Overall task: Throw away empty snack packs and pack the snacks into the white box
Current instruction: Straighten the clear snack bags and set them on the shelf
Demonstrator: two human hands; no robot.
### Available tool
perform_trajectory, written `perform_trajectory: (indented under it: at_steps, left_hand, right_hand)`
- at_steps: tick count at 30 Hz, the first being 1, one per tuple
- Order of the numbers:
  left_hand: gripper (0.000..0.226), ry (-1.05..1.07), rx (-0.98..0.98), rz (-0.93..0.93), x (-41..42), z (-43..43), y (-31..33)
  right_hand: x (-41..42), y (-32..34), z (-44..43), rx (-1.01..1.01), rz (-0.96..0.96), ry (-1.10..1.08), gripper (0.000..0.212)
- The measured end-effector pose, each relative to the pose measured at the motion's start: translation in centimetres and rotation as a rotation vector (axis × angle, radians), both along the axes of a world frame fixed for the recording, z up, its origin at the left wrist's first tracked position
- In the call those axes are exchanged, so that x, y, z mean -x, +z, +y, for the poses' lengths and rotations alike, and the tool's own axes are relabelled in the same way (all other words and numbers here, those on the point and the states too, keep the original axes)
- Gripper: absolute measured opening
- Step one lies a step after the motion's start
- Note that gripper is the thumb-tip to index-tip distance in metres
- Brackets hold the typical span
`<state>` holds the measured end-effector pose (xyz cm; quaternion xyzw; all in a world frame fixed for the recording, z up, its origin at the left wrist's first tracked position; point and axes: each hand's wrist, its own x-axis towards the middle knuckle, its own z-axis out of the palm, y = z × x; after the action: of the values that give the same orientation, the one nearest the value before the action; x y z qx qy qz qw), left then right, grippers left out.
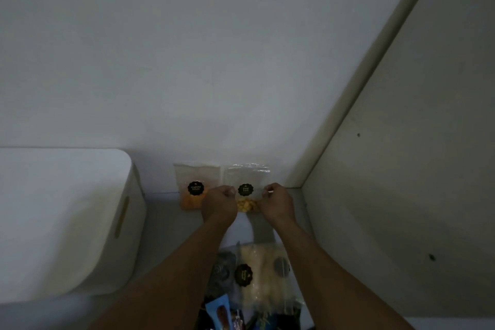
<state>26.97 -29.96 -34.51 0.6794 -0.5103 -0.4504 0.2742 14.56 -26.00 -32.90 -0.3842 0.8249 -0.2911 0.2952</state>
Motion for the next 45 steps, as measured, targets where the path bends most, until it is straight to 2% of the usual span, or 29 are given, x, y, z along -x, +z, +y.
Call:
perform_trajectory:
  at_steps: [5,7,10,14,17,20,23,26,30,32,34,36,40,44,45]
  left_hand:
    - [0.033,0.002,-0.028,-0.055,-0.5,1.1,0.7]
    - [0.024,-0.05,-0.015,-0.084,-0.9,2.1,1.2]
    - [0.021,-0.296,-0.008,-0.071,-1.5,3.8,1.1]
    - [0.02,-0.641,-0.046,-0.242,-2.4,6.1,1.5]
    - [0.013,-0.783,0.04,-0.328,-3.2,7.6,1.9]
    - [0.026,-0.848,0.128,-0.371,-3.9,8.6,2.2]
    - [0.033,-0.826,0.176,-0.341,-4.3,9.3,2.6]
    - [0.033,-0.755,0.183,-0.285,-4.9,9.9,3.6]
    - [0.026,-0.702,0.207,-0.251,-6.3,10.2,5.8]
    - [0.024,-0.678,0.229,-0.232,-7.2,10.4,7.1]
    - [0.021,-0.636,0.233,-0.198,-7.9,10.9,8.8]
    - [0.02,-0.583,0.255,-0.167,-8.6,11.4,10.8]
    - [0.013,-0.462,0.349,-0.121,-9.8,12.1,15.6]
    - [0.009,-0.37,0.352,0.073,-11.1,12.5,20.5]
    - [0.011,-0.346,0.344,0.134,-11.3,12.6,21.6]
  right_hand:
    - [0.0,1.6,1.7,0.021,-0.025,0.016,0.033]
    - [-0.1,2.4,2.8,0.021,-0.034,0.035,0.037]
    - [-0.5,3.1,5.2,-0.015,-0.009,0.086,0.034]
    - [-1.5,3.1,8.9,-0.08,0.096,0.166,0.046]
    - [-2.3,3.3,11.2,-0.151,0.191,0.223,0.043]
    - [-2.9,3.2,12.9,-0.188,0.237,0.215,0.042]
    - [-3.3,3.4,14.2,-0.186,0.202,0.163,0.044]
    - [-3.7,4.3,14.9,-0.123,0.073,0.043,0.048]
    - [-4.1,6.9,15.0,-0.058,-0.36,-0.167,0.08]
    - [-4.2,8.6,15.0,-0.068,-0.413,-0.152,0.068]
    - [-4.4,10.5,15.1,-0.08,-0.324,-0.079,0.036]
    - [-4.8,12.7,15.0,-0.055,-0.261,-0.017,0.02]
    - [-5.5,17.9,14.3,0.064,-0.202,0.111,0.008]
    - [-6.2,23.0,14.2,0.226,-0.205,0.189,0.004]
    - [-6.3,24.0,14.3,0.272,-0.217,0.187,0.009]
